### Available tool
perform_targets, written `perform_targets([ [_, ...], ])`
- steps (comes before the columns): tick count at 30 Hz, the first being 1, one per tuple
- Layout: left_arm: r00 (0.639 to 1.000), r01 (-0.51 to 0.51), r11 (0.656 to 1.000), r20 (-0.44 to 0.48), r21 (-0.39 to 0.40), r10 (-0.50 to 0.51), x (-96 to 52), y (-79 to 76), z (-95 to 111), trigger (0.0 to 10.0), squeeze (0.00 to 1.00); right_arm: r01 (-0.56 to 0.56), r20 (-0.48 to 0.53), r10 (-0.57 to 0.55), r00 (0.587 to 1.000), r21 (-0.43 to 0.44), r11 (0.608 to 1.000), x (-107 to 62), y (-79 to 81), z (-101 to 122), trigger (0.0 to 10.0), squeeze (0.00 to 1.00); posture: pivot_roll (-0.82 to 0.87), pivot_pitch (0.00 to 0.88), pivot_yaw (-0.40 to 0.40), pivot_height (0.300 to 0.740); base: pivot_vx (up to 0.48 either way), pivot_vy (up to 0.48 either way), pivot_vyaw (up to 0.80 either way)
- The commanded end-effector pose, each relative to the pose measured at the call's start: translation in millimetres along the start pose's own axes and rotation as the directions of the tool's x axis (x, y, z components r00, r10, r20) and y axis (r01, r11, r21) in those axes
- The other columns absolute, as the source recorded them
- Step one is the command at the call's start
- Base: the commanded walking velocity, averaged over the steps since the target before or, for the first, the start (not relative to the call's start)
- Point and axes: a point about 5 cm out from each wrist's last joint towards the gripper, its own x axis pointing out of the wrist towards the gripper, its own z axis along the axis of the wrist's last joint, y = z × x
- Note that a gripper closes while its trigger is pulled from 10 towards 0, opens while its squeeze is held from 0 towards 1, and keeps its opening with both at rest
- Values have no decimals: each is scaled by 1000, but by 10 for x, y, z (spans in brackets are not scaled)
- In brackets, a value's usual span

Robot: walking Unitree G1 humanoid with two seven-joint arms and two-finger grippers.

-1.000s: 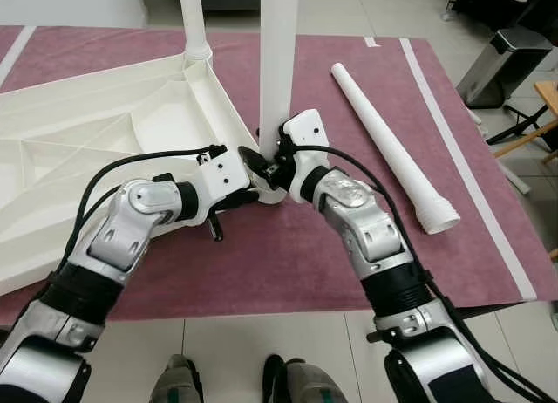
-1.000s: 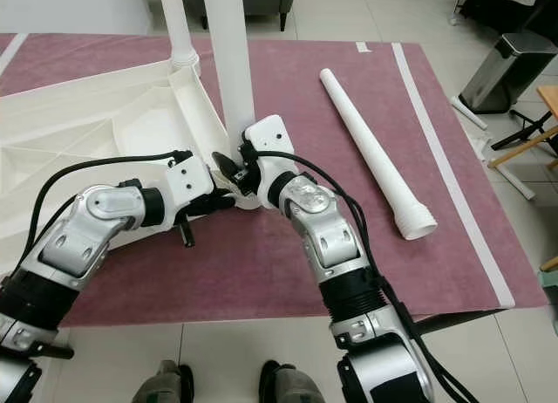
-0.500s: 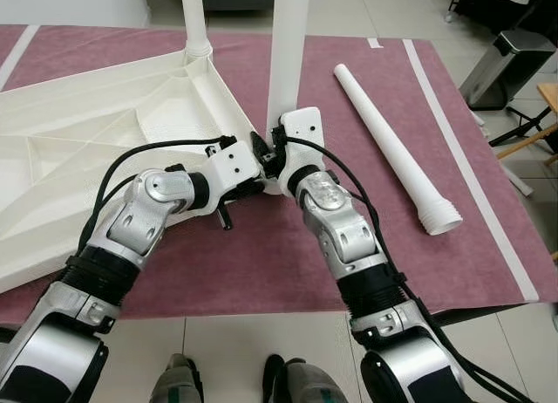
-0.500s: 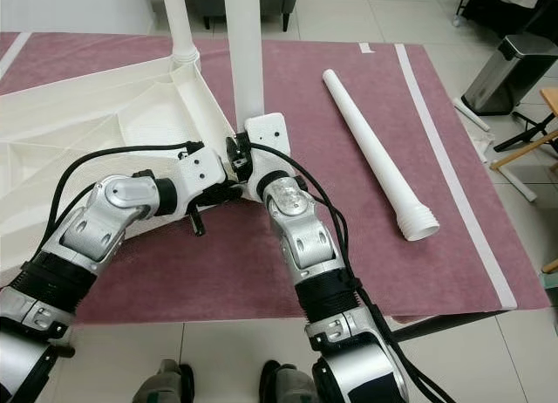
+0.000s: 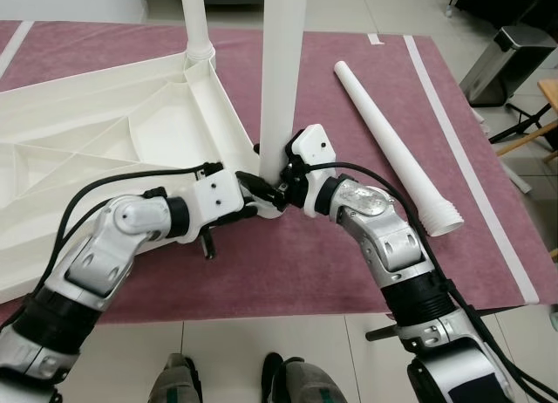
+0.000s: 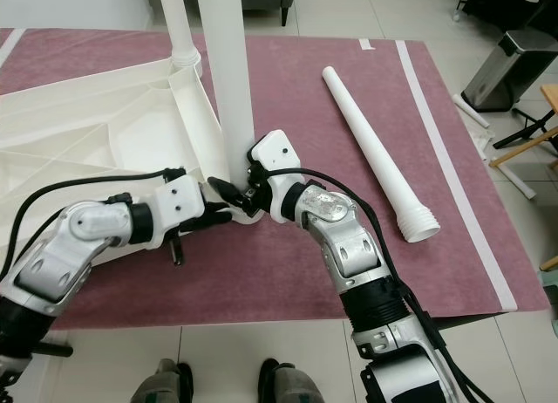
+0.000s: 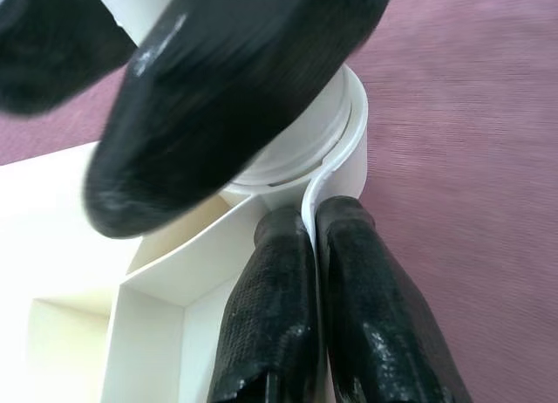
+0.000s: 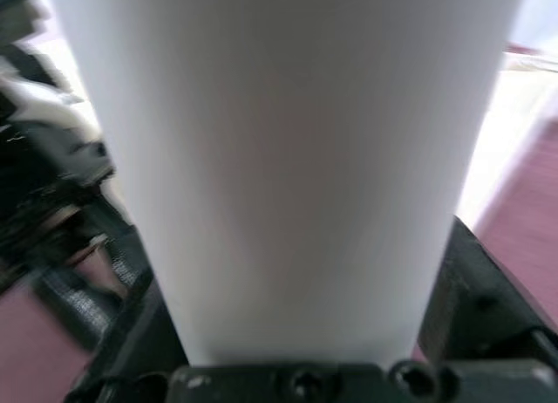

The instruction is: Building children table

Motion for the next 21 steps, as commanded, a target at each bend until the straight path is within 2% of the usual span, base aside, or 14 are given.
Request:
perform_targets([
  [1, 973, 205, 975, 91, 84, -212, -39, -168, 218, 0, 0, -69, 41, 69, 997, -5, 998, -33, 29, 68, 10000, 0, 155, 180, -47, 740, 0, 0, 0],
  [4, 966, 237, 968, 88, 79, -243, -116, -241, 214, 0, 0, -162, 48, 161, 986, 8, 987, -75, 67, 84, 10000, 0, 159, 179, -50, 740, 0, 0, 0],
  [5, 963, 249, 966, 86, 76, -255, -151, -270, 209, 0, 0, -206, 53, 205, 977, 18, 978, -93, 90, 91, 6824, 0, 162, 177, -53, 740, 0, 0, 0],
  [6, 963, 249, 966, 86, 76, -255, -151, -270, 209, 0, 0, -206, 53, 205, 977, 18, 978, -93, 90, 91, 6824, 0, 162, 177, -53, 740, 0, 0, 0],
  [7, 962, 256, 964, 82, 72, -261, -187, -291, 206, 0, 0, -245, 57, 243, 968, 25, 969, -111, 109, 95, 2863, 0, 164, 176, -55, 740, 0, 0, 0],
  [8, 961, 258, 964, 80, 70, -263, -206, -302, 205, 0, 0, -266, 60, 264, 963, 29, 963, -122, 120, 96, 2863, 0, 165, 176, -55, 740, 0, 0, 0],
  [9, 963, 253, 965, 76, 67, -257, -221, -302, 206, 0, 0, -299, 64, 296, 953, 38, 954, -139, 140, 97, 0, 0, 167, 173, -56, 740, 0, 0, 0],
  [14, 975, 207, 976, 71, 63, -211, -192, -246, 206, 0, 0, -307, 50, 304, 951, 51, 950, -137, 171, 60, 0, 0, 165, 170, -55, 740, 0, 0, 0],
  [16, 981, 176, 983, 73, 59, -180, -140, -202, 205, 0, 0, -205, -2, 205, 979, 38, 978, -69, 118, -30, 0, 0, 161, 168, -52, 740, 0, 0, 0],
  [17, 985, 153, 987, 74, 53, -157, -107, -173, 209, 0, 0, -116, -47, 118, 992, 32, 993, -21, 65, -95, 0, 0, 155, 167, -48, 740, 0, 0, 0],
  [18, 985, 153, 987, 74, 53, -157, -107, -173, 209, 0, 0, -116, -47, 118, 992, 32, 993, -21, 65, -95, 0, 0, 155, 167, -48, 740, 0, 0, 0],
  [21, 995, 74, 996, 58, 45, -77, -9, -62, 196, 0, 0, 89, -141, -83, 987, 40, 995, 63, -52, -223, 0, 0, 153, 168, -46, 740, 0, 0, 0],
])
